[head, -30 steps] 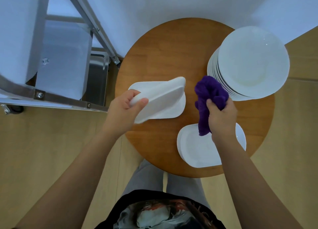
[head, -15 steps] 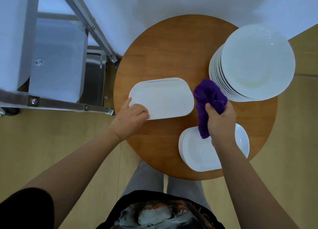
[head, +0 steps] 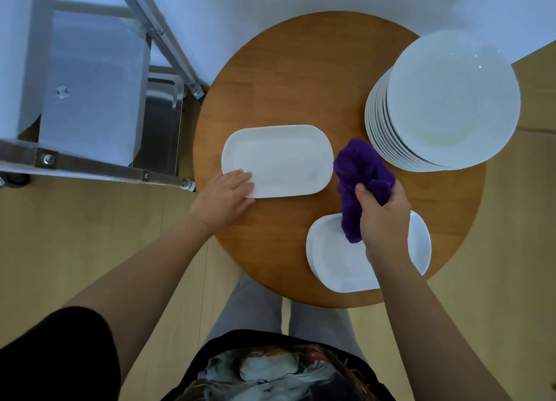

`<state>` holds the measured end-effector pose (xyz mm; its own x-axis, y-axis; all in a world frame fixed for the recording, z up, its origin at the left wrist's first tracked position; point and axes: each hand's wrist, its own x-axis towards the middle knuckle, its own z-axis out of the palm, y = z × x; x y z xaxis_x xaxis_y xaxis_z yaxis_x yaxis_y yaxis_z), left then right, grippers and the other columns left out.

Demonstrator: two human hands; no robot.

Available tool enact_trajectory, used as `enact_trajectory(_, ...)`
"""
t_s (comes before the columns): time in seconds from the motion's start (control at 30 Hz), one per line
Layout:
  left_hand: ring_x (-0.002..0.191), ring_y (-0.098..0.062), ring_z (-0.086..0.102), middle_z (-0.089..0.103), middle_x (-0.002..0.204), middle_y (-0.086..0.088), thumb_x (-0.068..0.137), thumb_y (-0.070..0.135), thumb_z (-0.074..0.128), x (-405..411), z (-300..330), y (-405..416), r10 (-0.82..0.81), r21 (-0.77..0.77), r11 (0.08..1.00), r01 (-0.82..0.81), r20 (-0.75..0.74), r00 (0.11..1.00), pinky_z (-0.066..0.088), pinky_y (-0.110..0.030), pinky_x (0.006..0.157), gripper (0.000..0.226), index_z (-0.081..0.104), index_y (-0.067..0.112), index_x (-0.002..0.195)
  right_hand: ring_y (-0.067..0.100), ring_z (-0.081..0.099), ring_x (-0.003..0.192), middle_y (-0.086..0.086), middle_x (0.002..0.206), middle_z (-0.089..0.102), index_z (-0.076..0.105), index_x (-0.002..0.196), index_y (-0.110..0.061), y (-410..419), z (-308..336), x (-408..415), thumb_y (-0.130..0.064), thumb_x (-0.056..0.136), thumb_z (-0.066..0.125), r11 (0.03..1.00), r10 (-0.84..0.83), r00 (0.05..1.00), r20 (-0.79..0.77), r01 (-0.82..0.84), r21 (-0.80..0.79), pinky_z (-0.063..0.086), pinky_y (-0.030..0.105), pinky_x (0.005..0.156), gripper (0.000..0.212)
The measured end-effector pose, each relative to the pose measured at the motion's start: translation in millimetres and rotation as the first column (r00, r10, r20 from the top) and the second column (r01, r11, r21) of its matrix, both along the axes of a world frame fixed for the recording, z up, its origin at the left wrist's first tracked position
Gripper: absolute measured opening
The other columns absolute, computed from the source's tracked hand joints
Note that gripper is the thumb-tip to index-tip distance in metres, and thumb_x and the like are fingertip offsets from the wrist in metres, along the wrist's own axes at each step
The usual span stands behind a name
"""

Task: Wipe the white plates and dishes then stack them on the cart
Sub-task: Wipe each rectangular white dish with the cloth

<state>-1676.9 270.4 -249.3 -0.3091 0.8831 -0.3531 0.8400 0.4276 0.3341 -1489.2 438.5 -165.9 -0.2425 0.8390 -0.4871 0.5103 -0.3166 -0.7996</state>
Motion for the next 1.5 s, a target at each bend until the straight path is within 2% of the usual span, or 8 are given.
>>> enact_trajectory(0.17,0.145,-0.022,0.013,0.026,0.155,-0.003,0.100,0.036,0.037,26,3,13,0.085,-0.160,0.981,-0.107,-0.140,0.987,-0.001,-0.050,0.115,0.047,0.036,0.019,0.144,0.027,0.065,0.098,-0.008,0.098,0.067,0.058,0.100,-0.038,10,17,22,-0.018,0.081,0.065,0.995,-0.097,0.982,-0.161,0.095,-0.025,0.056,0.042,0.078,0.028)
enact_trajectory(0.23,0.137,-0.023,0.033,0.044,0.145,-0.004,0.097,0.037,0.044,54,15,23,0.226,-0.017,0.973,-0.229,-0.108,0.968,0.013,-0.052,0.114,0.041,0.050,0.020,0.134,0.033,0.066,0.096,-0.003,0.100,0.068,0.060,0.101,-0.035,16,24,35,-0.021,0.074,0.064,0.990,-0.141,0.966,-0.218,0.134,-0.045,0.055,0.051,0.081,0.031)
enact_trajectory(0.33,0.084,-0.012,0.058,0.064,0.093,0.007,0.089,0.053,0.049,110,33,34,0.425,0.071,0.895,-0.440,0.157,0.891,0.049,-0.032,0.076,0.033,0.062,0.024,0.095,0.035,0.065,0.096,0.001,0.099,0.068,0.062,0.104,-0.025,25,33,60,-0.018,0.070,0.062,0.979,-0.203,0.942,-0.266,0.201,-0.036,0.052,0.060,0.083,0.035)
enact_trajectory(0.4,0.065,-0.007,0.051,0.052,0.073,0.012,0.085,0.063,0.047,143,37,41,0.476,-0.141,0.879,-0.456,0.206,0.855,0.040,-0.022,0.053,0.036,0.050,0.027,0.079,0.036,0.065,0.097,0.003,0.097,0.068,0.065,0.100,-0.022,32,37,78,-0.013,0.071,0.060,0.967,-0.254,0.911,-0.326,0.244,-0.071,0.050,0.063,0.084,0.032)
enact_trajectory(0.6,0.066,-0.009,0.050,0.044,0.069,0.008,0.097,0.042,0.042,177,28,44,0.533,-0.294,0.819,-0.493,0.069,0.843,0.035,-0.021,0.052,0.028,0.053,0.017,0.097,0.025,0.070,0.079,0.001,0.090,0.071,0.072,0.087,-0.027,51,41,119,-0.008,0.072,0.056,0.959,-0.283,0.887,-0.364,0.251,-0.133,0.052,0.061,0.079,0.029)
enact_trajectory(0.9,0.060,-0.010,0.046,0.051,0.068,0.003,0.094,0.032,0.052,179,27,43,0.723,-0.250,0.690,-0.679,0.198,0.662,0.037,-0.027,0.052,0.028,0.039,0.024,0.070,0.022,0.072,0.075,-0.002,0.089,0.073,0.072,0.088,-0.029,66,34,154,-0.011,0.073,0.058,0.945,-0.321,0.888,-0.330,0.275,-0.180,0.054,0.058,0.079,0.028)
enact_trajectory(1.23,0.086,-0.012,0.057,0.061,0.102,0.000,0.093,0.027,0.051,191,55,62,0.755,-0.366,0.285,-0.886,0.655,-0.028,0.045,-0.026,0.064,0.006,0.054,0.023,0.097,0.016,0.071,0.069,-0.011,0.077,0.072,0.066,0.091,-0.026,65,1,164,-0.005,0.075,0.053,0.848,-0.484,0.863,-0.146,0.422,-0.320,0.055,0.053,0.080,0.030)
enact_trajectory(1.5,0.100,-0.014,0.062,0.067,0.106,0.006,0.091,0.061,0.031,201,63,81,0.665,-0.450,0.225,-0.864,0.720,-0.201,0.050,-0.030,0.081,0.055,0.060,0.023,0.117,0.024,0.055,0.112,-0.001,0.124,0.055,0.039,0.134,-0.032,49,-9,160,-0.009,0.081,0.044,0.950,-0.300,0.954,-0.023,0.296,-0.099,0.050,0.041,0.089,0.057)
